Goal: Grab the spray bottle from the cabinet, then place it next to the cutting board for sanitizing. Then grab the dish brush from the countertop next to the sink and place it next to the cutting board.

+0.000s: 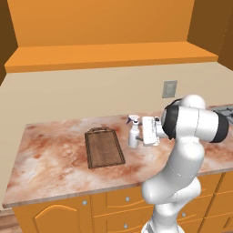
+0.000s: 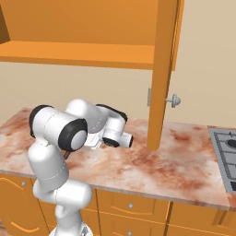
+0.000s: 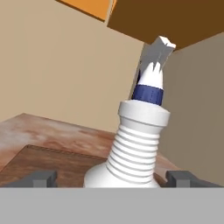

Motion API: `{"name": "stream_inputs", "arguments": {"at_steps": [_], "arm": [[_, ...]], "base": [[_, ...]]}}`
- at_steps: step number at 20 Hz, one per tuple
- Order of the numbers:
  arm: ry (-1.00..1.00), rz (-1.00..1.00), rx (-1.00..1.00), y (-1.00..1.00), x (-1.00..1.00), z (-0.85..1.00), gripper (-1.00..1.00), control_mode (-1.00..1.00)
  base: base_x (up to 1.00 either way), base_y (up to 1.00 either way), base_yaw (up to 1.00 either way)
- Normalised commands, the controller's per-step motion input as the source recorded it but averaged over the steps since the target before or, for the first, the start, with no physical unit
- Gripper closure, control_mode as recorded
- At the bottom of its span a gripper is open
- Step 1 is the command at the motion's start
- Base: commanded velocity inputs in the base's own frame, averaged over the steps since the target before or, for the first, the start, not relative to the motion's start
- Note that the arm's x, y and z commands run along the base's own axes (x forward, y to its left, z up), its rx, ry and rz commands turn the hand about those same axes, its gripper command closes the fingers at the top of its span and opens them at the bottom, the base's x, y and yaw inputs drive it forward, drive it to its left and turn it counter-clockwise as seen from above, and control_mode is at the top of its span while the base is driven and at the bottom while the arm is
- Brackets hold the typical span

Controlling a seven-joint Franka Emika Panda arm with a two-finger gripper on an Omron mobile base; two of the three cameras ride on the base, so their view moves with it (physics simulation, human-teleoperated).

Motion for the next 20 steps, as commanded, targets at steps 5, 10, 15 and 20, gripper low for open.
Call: {"name": "stream_inputs", "arguments": {"at_steps": [5, 10, 15, 20], "arm": [[0.0, -0.01, 0.03, -0.18, -0.01, 0.0, -1.0, -1.0], [-0.04, 0.0, 0.03, -0.07, -0.05, 0.0, -1.0, -1.0], [-0.05, -0.01, 0.07, -0.31, -0.05, 0.0, -1.0, -1.0], [-0.02, -0.12, 0.02, -0.14, -0.69, 0.13, -1.0, -1.0]], "base": [[0.0, 0.0, 0.0], [0.0, 0.0, 0.0], [0.0, 0.0, 0.0], [0.0, 0.0, 0.0]]}}
